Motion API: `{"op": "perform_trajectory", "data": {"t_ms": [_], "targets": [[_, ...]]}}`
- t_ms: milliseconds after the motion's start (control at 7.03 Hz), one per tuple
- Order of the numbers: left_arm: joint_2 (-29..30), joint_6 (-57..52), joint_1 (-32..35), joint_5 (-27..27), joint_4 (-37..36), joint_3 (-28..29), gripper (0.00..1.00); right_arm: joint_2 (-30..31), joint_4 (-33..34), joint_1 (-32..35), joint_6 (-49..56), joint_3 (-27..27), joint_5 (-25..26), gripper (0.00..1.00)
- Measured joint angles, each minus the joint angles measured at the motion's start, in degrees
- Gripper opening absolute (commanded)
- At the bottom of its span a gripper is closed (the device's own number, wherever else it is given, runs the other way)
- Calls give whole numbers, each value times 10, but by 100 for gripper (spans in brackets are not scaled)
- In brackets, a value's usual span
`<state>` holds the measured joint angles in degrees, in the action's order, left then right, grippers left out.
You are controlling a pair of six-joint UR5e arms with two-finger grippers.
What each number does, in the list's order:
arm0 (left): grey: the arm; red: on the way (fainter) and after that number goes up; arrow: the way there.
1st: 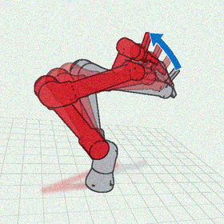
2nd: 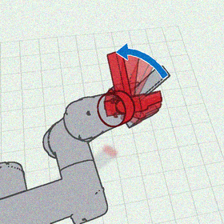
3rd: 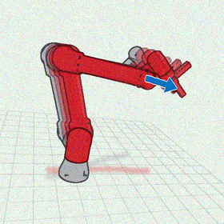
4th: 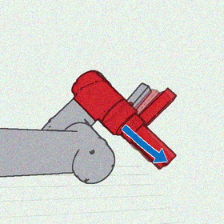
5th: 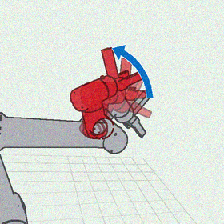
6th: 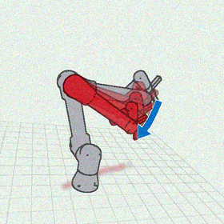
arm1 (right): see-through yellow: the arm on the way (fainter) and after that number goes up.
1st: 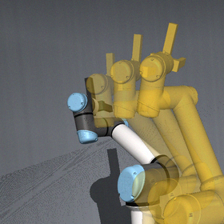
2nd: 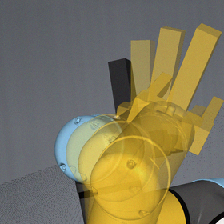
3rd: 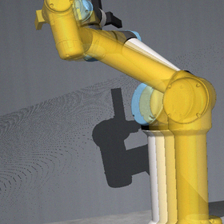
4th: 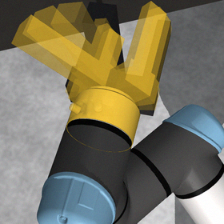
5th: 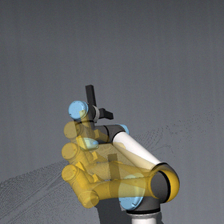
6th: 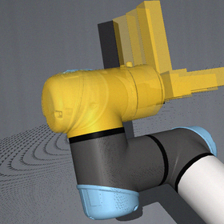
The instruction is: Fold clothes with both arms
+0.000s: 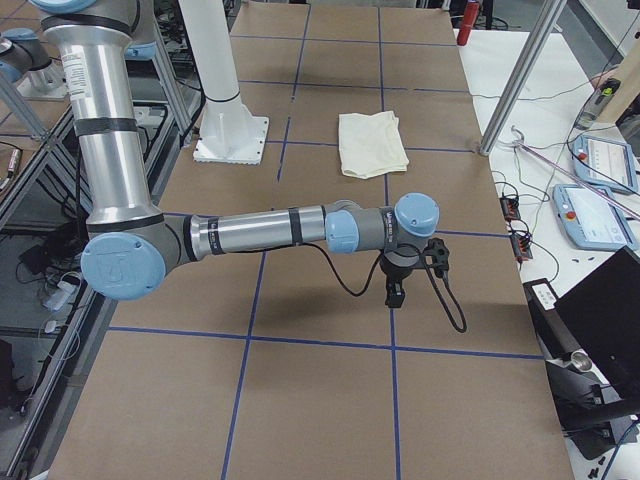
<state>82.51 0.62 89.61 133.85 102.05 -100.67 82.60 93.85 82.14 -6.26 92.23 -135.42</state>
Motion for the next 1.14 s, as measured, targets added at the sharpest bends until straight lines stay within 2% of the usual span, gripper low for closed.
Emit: {"op": "perform_trajectory", "data": {"t_ms": [426, 853, 1137], "targets": [[7, 0, 0, 29, -41, -7, 100, 8, 22, -5, 5, 24, 31, 100], [28, -23, -20, 21, -148, -51, 100, 23, 19, -6, -4, 30, 31, 100], [33, -55, -28, 9, -184, -50, 100, 41, 19, -7, -2, 55, 27, 100]]}}
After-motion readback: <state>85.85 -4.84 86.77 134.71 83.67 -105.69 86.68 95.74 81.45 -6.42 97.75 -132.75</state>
